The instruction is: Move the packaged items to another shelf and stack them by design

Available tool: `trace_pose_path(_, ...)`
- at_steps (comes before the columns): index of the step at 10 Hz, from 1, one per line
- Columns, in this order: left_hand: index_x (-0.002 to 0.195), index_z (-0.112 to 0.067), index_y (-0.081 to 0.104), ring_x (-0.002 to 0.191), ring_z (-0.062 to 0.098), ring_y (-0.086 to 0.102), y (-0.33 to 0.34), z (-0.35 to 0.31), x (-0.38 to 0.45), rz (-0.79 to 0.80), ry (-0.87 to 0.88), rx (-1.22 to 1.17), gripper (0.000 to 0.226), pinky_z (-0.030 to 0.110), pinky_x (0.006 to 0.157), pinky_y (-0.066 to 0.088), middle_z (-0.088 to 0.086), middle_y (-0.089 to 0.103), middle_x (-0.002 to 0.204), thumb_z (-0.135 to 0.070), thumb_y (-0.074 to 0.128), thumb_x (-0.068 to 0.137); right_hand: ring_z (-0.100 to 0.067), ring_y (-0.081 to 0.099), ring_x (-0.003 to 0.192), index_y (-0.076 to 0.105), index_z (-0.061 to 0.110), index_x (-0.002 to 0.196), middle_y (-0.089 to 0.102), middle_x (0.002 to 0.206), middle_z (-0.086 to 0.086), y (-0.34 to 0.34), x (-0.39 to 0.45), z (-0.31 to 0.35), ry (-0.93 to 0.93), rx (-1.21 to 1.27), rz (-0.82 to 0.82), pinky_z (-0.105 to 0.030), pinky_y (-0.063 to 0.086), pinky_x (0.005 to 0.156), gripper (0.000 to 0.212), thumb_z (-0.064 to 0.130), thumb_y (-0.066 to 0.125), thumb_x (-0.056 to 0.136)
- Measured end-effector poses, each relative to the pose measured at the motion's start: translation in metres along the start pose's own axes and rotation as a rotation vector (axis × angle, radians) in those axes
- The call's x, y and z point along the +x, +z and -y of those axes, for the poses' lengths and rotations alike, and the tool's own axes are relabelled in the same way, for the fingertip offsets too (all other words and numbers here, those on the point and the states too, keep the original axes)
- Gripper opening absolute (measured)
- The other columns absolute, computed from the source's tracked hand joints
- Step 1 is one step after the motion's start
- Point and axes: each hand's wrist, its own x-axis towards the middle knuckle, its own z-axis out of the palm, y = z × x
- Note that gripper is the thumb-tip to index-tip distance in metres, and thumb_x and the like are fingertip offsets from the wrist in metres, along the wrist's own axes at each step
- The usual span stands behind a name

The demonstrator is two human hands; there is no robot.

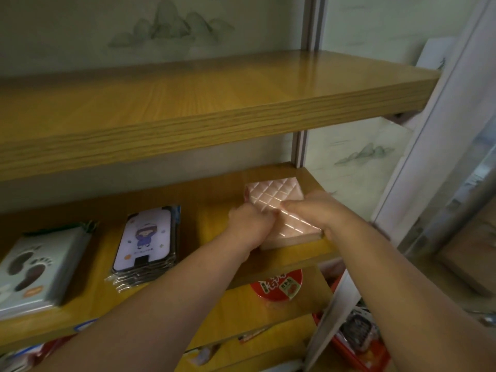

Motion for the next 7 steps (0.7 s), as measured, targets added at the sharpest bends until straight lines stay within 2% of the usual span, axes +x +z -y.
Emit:
trace_pose_path(1, 0.144, -0.014, 0.048, 0.132, 0.033, 0.045, 0.003, -0.002, 0.000, -0.055, 0.026, 0.117, 0.056, 0.033, 0.108, 0.036, 0.014, 0.044, 0.148, -0.044, 0.055, 0.098, -0.023, 0.066, 0.085, 0.068, 0.012, 0.109, 0.067, 0.093, -0.004, 0.000, -0.002, 0.002, 0.005, -0.091, -0.016, -0.034, 0.055, 0.071, 0.055, 0.052, 0.071, 0.072)
trace_pose_path(2, 0.144, -0.007, 0.044, 0.127, 0.034, 0.049, 0.004, -0.002, 0.001, -0.129, 0.002, 0.103, 0.067, 0.036, 0.104, 0.041, 0.018, 0.042, 0.146, -0.046, 0.063, 0.092, -0.026, 0.066, 0.088, 0.068, 0.012, 0.105, 0.069, 0.095, -0.007, 0.004, -0.004, 0.004, -0.025, -0.178, -0.054, -0.036, 0.056, 0.074, 0.052, 0.053, 0.066, 0.072)
trace_pose_path(3, 0.141, -0.006, 0.047, 0.127, 0.034, 0.048, 0.005, 0.000, 0.000, -0.133, 0.028, 0.111, 0.065, 0.039, 0.105, 0.043, 0.018, 0.045, 0.143, -0.045, 0.064, 0.092, -0.027, 0.063, 0.088, 0.066, 0.014, 0.107, 0.064, 0.092, -0.005, 0.005, -0.007, 0.006, -0.033, -0.231, -0.077, -0.033, 0.050, 0.069, 0.050, 0.052, 0.064, 0.075)
trace_pose_path(4, 0.145, -0.008, 0.045, 0.130, 0.034, 0.049, -0.001, 0.000, 0.001, -0.086, 0.033, 0.071, 0.072, 0.038, 0.106, 0.042, 0.015, 0.047, 0.148, -0.053, 0.060, 0.091, -0.033, 0.063, 0.095, 0.067, 0.007, 0.113, 0.064, 0.099, -0.011, 0.006, -0.012, 0.009, -0.043, -0.310, -0.151, -0.033, 0.047, 0.072, 0.056, 0.054, 0.062, 0.081)
trace_pose_path(5, 0.147, -0.010, 0.044, 0.132, 0.032, 0.051, -0.016, 0.004, 0.000, -0.055, 0.093, 0.106, 0.076, 0.035, 0.106, 0.040, 0.015, 0.051, 0.149, -0.061, 0.052, 0.092, -0.038, 0.058, 0.113, 0.061, 0.006, 0.129, 0.058, 0.127, -0.021, 0.010, -0.025, 0.008, -0.111, -0.406, -0.266, -0.037, 0.047, 0.080, 0.067, 0.059, 0.054, 0.088)
trace_pose_path(6, 0.149, -0.011, 0.042, 0.133, 0.033, 0.049, -0.039, 0.012, -0.014, -0.079, 0.221, 0.284, 0.074, 0.037, 0.105, 0.039, 0.016, 0.051, 0.148, -0.062, 0.046, 0.095, -0.040, 0.047, 0.126, 0.050, 0.011, 0.142, 0.048, 0.138, -0.021, 0.007, -0.046, 0.009, -0.185, -0.437, -0.278, -0.045, 0.045, 0.098, 0.067, 0.056, 0.051, 0.092)
trace_pose_path(7, 0.146, -0.010, 0.048, 0.137, 0.032, 0.045, -0.064, 0.025, -0.027, -0.154, 0.368, 0.398, 0.055, 0.037, 0.111, 0.034, 0.014, 0.051, 0.149, -0.044, 0.042, 0.103, -0.037, 0.052, 0.118, 0.056, 0.013, 0.133, 0.056, 0.119, -0.016, 0.000, -0.067, 0.009, -0.346, -0.484, -0.263, -0.043, 0.044, 0.097, 0.053, 0.048, 0.054, 0.094)
